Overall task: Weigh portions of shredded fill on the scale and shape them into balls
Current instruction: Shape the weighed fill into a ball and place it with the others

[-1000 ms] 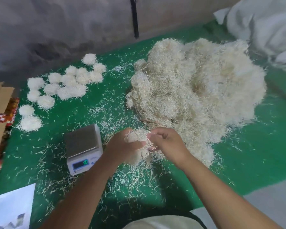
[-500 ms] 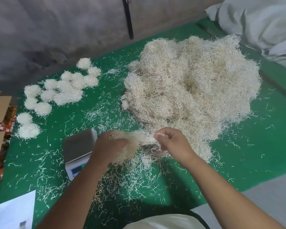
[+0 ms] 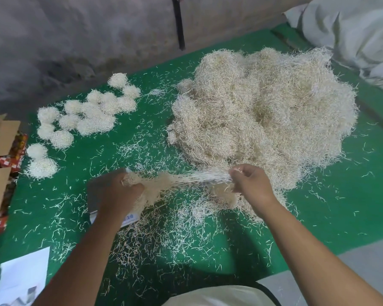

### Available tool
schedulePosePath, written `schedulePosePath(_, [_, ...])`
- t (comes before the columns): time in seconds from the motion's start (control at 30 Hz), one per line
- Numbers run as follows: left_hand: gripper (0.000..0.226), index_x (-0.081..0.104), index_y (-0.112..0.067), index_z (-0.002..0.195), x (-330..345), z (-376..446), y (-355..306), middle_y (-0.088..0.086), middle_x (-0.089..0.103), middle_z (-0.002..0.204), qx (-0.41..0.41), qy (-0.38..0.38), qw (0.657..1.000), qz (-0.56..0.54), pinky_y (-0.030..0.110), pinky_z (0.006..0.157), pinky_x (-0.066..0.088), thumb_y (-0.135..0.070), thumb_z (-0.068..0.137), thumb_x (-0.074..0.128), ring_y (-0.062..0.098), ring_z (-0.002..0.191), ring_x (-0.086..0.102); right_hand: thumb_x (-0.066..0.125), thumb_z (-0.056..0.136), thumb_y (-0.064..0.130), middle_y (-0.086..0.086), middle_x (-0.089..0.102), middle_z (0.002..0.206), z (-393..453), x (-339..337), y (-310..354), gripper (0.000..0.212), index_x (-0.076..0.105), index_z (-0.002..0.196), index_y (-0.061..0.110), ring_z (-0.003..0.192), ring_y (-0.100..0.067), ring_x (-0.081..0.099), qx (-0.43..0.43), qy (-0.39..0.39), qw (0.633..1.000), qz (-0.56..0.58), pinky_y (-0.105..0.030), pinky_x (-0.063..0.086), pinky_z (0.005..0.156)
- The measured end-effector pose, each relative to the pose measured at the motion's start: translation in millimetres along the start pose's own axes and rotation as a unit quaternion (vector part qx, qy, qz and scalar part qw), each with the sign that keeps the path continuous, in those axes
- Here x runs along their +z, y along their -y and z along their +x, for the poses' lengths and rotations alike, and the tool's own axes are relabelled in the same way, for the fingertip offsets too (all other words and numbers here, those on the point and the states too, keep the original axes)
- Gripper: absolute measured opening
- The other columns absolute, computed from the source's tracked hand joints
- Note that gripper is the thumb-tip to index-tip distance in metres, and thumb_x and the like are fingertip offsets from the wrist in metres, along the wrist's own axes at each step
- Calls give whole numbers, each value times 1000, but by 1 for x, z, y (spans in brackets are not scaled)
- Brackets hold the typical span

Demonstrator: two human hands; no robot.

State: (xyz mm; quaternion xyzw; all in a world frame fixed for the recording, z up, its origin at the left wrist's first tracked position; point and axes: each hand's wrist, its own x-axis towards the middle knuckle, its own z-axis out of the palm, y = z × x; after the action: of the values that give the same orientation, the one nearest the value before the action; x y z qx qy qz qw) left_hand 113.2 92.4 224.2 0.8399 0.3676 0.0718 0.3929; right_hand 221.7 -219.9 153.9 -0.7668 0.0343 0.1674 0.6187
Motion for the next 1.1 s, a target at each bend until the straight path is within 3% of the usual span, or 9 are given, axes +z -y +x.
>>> schedulePosePath(0.07, [63,65,-23,133,-10,3,8,5,70,91,-11,4,1000,-2,52,75,64,-22,75,89,31,77,75,71,101,26,2,73,70,7,-14,-6,12,77,94,18,61,-18,69,15,-19,1000,14,-43,65,75])
schedulePosePath(0.2, [64,67,-64,97,-16,3,22,-10,73,82,0,0,999,-52,15,41,49,-7,73,87,2,62,71,71,101,22,1,70,66,19,-29,-14,15,76,90,13,59,-18,65,40,-71,996,25,-55,65,83])
schedulePosePath(0.33, [35,72,-24,105,-16,-3,25,-10,68,79,5,-15,1000,-19,18,38,47,-10,76,87,13,53,66,67,95,17,-3,59,64,32,-34,-21,25,61,76,1,49,-9,61,71,-128,989,3,-63,63,82])
schedulePosePath(0.47, [32,64,-36,85,-26,3,34,-13,63,68,-21,-33,999,-26,10,31,37,-13,80,85,5,44,62,64,96,12,-8,60,74,44,-49,-28,19,64,88,-5,62,-19,61,113,-202,972,32,-57,65,83])
schedulePosePath(0.57, [33,69,-32,109,-39,11,41,-5,69,75,-47,-39,998,-20,22,47,49,-26,80,84,11,57,68,65,98,12,-11,66,87,49,-62,-32,14,66,95,-1,72,-22,63,138,-244,957,76,-39,63,70])
schedulePosePath(0.77, [49,65,-43,115,-42,8,35,-7,67,90,-34,-13,998,-42,24,51,48,-24,77,88,11,67,70,66,104,40,-19,54,150,46,-47,-38,68,39,157,8,116,-37,66,232,-100,967,-34,-54,59,98])
schedulePosePath(0.9, [73,56,-80,83,-32,3,19,-9,60,101,-23,6,998,-63,13,52,47,-16,75,90,4,72,66,66,101,48,-18,31,168,24,-2,-20,83,24,165,14,143,-43,47,166,-86,972,-143,-58,42,115])
schedulePosePath(1.0, [47,66,-53,89,-24,-4,12,-9,58,105,2,13,997,-81,29,77,56,-21,69,94,8,87,64,62,98,62,-4,29,171,-3,39,12,86,25,166,23,148,-31,43,40,-27,987,-151,-56,36,119])
schedulePosePath(1.1, [36,67,-37,87,-13,-13,5,-21,70,74,20,58,993,-100,18,57,57,-14,73,91,5,74,73,51,87,87,9,45,161,-29,78,47,86,31,160,46,131,-19,59,20,167,983,-79,-50,53,108])
